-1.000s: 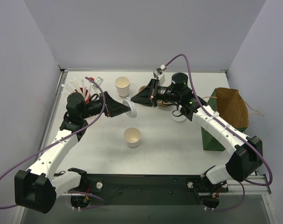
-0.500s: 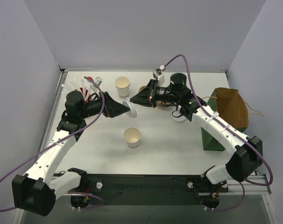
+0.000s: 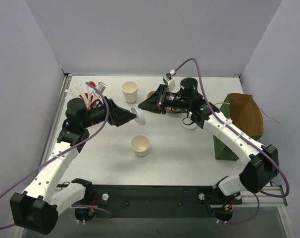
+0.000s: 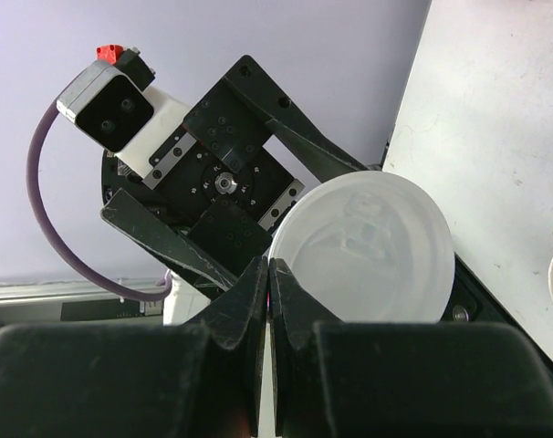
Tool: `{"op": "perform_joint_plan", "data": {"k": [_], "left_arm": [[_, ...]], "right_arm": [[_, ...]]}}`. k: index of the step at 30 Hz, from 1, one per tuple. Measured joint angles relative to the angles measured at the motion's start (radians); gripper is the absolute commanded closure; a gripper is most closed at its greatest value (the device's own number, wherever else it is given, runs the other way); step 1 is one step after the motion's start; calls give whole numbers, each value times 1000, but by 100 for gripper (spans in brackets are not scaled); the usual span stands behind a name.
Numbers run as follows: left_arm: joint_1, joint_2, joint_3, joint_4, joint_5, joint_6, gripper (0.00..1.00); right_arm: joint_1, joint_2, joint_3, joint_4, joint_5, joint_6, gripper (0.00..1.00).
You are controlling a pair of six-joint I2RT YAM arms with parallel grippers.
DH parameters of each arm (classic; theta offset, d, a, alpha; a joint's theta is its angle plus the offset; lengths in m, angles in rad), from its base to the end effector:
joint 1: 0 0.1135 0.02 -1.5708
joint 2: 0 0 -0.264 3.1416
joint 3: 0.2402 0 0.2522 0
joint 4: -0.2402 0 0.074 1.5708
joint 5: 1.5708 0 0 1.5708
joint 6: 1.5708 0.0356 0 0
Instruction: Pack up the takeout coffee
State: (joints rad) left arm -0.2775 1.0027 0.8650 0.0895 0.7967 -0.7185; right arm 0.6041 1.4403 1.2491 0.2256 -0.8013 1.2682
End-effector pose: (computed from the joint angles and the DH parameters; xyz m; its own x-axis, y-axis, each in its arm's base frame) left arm 0.2119 -0.0868 0.3571 -0.6131 -0.3038 -0.7292 0.6308 0.3675 -0.6834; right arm 0.2622 0.2120 0.3910 -0.9328 0.1632 -0.3214 -0.3208 0.0305 0.9466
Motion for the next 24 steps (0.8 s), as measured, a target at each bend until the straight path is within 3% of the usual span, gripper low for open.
{"op": "perform_joint_plan", "data": {"k": [24], "left_arm": [[-5,22,-6,12,3,-18,3]], "right_arm": [[26,0,0,3,80,41,100]]}}
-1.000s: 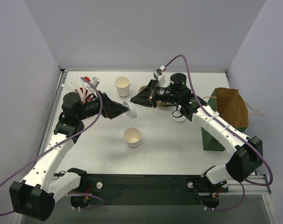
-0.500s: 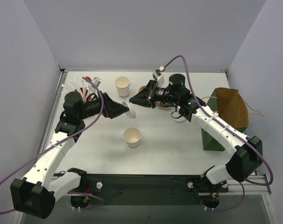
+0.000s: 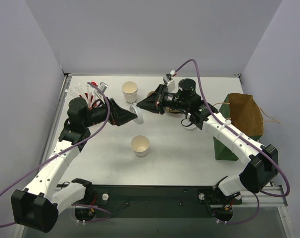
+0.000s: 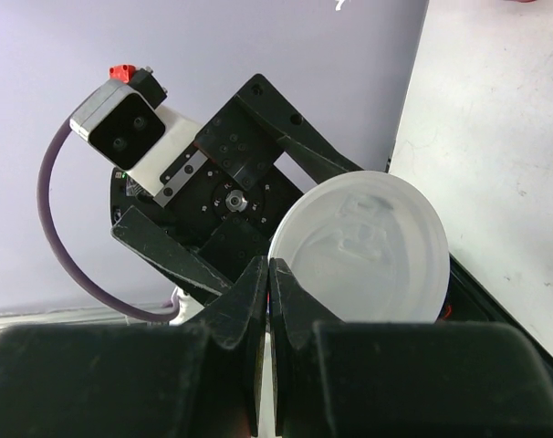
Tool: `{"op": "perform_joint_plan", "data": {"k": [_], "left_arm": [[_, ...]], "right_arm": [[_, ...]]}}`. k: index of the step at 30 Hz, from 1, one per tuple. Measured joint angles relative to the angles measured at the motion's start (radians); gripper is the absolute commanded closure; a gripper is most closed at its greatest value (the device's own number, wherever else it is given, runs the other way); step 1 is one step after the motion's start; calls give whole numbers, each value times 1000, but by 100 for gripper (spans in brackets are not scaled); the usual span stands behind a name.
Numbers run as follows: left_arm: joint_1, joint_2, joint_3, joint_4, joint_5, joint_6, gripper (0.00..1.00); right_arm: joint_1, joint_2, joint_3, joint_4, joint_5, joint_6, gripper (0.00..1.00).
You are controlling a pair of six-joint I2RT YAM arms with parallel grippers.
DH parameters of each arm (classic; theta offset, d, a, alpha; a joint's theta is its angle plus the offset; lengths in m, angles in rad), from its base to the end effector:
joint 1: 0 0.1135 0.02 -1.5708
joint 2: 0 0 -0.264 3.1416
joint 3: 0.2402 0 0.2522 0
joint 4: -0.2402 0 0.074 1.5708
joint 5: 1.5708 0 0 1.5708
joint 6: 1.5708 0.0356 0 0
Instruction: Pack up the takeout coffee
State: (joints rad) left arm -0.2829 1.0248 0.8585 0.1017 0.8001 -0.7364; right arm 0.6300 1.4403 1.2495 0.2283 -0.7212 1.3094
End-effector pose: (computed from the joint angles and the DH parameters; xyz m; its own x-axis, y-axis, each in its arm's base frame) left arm 0.2166 -0.0896 0.3514 -0.6383 -0.3017 -0.7082 0.6118 0.3596 -0.7045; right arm 0.2594 0.2182 0.3915 -0.9346 0.2164 -0.2822 -0.2814 0.0350 0.9590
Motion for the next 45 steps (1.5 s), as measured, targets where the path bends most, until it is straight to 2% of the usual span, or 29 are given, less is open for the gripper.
{"op": "perform_joint_plan", "data": {"k": [26,45], "left_arm": [[-12,-26,-21,26,-68,-27,3],[-13,-26,-28,21,-83,-35,21]], "right_arm": [[20,0,-12,68,88,88,100],[27,0,-21,74,102,97,100]]}}
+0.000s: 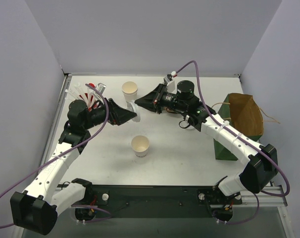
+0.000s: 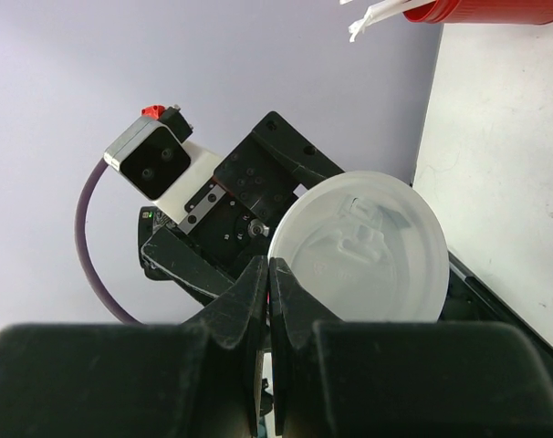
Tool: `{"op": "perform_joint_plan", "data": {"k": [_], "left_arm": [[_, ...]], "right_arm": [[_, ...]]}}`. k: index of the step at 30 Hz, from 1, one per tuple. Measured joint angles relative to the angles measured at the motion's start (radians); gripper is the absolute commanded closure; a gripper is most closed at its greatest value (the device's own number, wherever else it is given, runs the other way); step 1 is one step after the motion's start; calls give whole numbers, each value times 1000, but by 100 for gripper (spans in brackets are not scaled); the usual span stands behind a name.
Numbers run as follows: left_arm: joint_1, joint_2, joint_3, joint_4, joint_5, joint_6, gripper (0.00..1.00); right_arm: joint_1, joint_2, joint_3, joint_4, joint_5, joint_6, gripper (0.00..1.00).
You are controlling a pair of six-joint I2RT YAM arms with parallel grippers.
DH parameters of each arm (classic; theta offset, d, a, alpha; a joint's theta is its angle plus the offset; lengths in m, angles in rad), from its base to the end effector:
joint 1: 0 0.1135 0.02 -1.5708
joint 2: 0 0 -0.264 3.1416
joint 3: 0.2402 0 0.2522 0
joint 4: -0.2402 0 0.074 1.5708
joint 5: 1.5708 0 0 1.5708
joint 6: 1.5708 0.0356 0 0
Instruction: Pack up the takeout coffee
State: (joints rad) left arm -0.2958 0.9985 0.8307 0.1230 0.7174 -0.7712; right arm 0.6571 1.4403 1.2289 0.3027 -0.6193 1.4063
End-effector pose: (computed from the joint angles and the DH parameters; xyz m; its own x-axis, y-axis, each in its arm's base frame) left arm 0.2125 -0.0892 0.3492 -0.6217 -0.3596 -0.6958 0.5782 0.3887 -0.7174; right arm 0.2568 0.2242 0.3919 -0.9303 0.2968 -0.2153 -0.2276 -0.0072 0.9737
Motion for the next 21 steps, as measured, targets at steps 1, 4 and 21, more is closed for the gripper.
{"op": "perform_joint_plan", "data": {"k": [1,4,21], "left_arm": [[0,0,0,-3,0,2,22],[0,0,0,-10,-3,8,23],[-27,-3,58,-243,-60,110,25]], "right_arm": [[0,0,-2,0,2,-1,100],[3,0,-3,-3,8,-15,89],[5,-117,43,-352,178,-270,62]]}}
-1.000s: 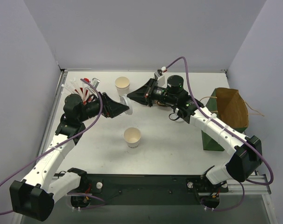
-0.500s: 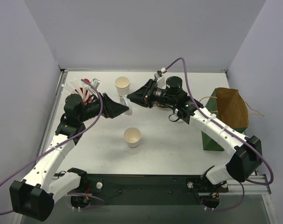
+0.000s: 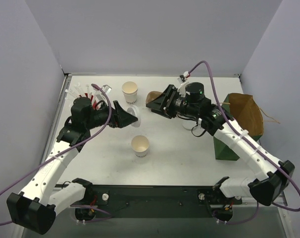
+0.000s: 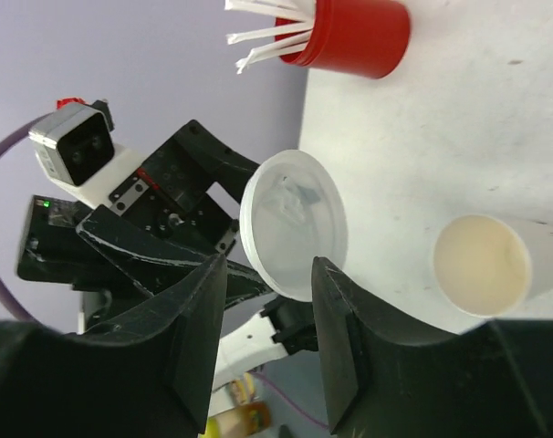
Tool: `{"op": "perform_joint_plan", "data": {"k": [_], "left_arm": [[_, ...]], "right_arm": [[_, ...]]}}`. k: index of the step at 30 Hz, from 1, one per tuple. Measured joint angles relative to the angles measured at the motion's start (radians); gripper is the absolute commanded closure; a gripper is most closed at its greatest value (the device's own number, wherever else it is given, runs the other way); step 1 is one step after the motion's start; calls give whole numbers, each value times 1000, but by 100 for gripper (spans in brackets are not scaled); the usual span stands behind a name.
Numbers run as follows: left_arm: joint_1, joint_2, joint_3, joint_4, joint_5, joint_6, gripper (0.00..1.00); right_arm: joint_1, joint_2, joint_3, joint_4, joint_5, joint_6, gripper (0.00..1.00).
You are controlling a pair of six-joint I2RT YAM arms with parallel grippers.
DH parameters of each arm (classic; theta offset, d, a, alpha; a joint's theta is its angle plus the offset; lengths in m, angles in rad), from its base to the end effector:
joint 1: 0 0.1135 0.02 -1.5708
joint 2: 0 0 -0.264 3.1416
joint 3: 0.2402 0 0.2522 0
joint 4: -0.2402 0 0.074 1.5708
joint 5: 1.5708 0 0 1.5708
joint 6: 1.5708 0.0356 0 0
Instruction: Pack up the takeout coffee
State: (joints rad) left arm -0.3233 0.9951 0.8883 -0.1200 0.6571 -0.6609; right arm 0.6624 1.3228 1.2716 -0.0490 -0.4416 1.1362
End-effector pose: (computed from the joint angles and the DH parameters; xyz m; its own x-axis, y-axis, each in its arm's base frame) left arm 0.2072 -0.0924 0.3455 -0.6691 -0.2884 -0.6849 0.5132 0.4872 -0.7065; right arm 0.2339 0.2018 0.4062 -0.8417 0.3835 -0.3801 -0.3037 0.2458 0.9205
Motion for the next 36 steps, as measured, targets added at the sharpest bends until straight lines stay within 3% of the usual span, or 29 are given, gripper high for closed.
{"op": "perform_joint_plan", "data": {"k": [8,15,25,36], "left_arm": [[-195,62,244,-387,-256,194,25],[-332,161,328,-617,-491,274,25],[-434,312,387,-782,-640,316,26],[-500,468,481,-832,-709,351,25]], "right_arm": [[-16,-166,56,-264,211,-223,61],[-35,-227,-21,-360,288,-301,61],[-35,-254,-140,-400,304,-329,62],[-34,-258,-167,-399,304,-335,62]]}}
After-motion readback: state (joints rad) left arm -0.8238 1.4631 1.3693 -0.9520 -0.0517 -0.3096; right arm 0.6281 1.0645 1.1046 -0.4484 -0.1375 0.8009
